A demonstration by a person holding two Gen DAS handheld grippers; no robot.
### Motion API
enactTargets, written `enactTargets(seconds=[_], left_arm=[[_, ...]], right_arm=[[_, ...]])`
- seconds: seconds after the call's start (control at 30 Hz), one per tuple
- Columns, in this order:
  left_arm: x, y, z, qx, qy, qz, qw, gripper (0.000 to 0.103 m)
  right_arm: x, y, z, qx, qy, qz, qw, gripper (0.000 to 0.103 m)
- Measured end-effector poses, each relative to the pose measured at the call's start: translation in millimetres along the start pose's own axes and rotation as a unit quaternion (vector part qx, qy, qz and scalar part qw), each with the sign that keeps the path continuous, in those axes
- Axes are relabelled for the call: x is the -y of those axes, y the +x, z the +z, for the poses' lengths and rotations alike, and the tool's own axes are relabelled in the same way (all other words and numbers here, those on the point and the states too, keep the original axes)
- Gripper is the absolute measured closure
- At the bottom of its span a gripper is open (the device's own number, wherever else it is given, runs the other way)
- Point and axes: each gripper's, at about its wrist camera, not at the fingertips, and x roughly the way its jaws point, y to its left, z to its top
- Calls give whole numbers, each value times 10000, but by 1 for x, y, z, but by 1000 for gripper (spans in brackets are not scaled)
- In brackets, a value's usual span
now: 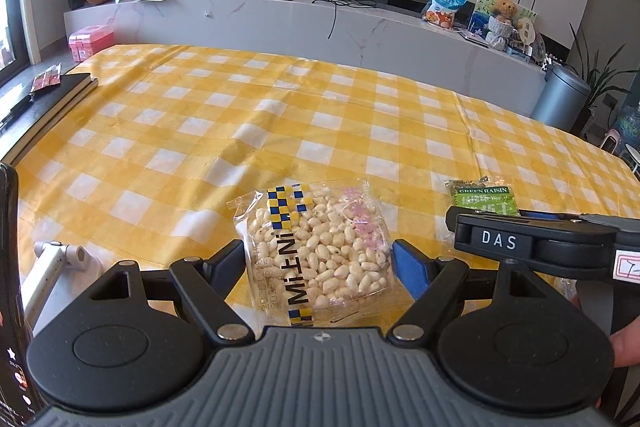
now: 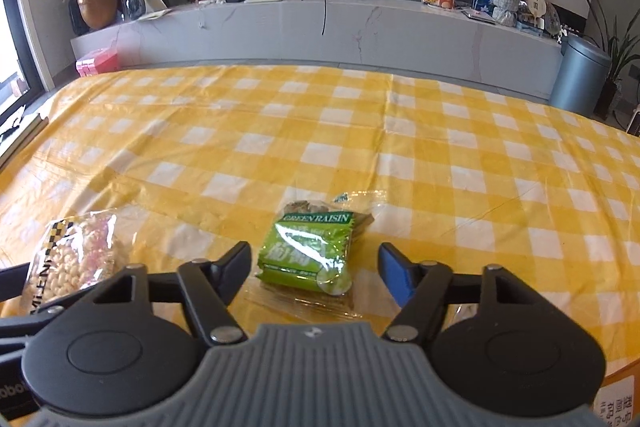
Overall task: Organize snacks
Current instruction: 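Grasp the green raisin bag with the right tool while the left tool grasps the Milini peanut bag, then lift both bags and carry them over the open box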
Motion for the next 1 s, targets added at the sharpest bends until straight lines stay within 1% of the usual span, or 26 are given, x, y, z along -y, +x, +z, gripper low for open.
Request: enactTargets(seconds=[0.03,0.1,0.13,0.2,0.27,0.43,0.47,0.57,0.6,0.8,1.0], left_arm=[[0,0,0,-4,-10,-6,10000,11],[0,-1,-1,-13,-37,-22,10000,11],[0,-1,-2,-12,-40,-30,10000,11],[0,-4,-2,2,-20,-31,10000,11],[2,-8,-3,20,-6,-33,10000,11],[4,-22,-2,95,-43,-56,9999,11],[5,-25,-2,123,-45,-70,9999,11],[10,-37,0,225,-9,-131,9997,11],[12,-41,1,266,13,-157,9995,11],[25,-67,3,484,128,-299,9983,11],[35,-91,-1,529,269,-435,9973,11]], right_arm=[[0,1,0,-23,22,39,10000,42],[0,1,-1,-42,33,137,9999,54],[0,0,-2,-48,33,179,9998,55],[-1,-2,-2,-63,7,187,9998,60],[1,-6,-2,-71,55,198,9998,64],[4,-25,-6,-24,89,190,9998,68],[5,-31,-8,12,88,178,9998,72],[11,-51,-11,102,158,171,9997,76],[12,-57,-12,127,167,167,9996,84],[21,-97,-15,321,167,202,9991,85],[30,-142,-21,571,196,286,9978,86]])
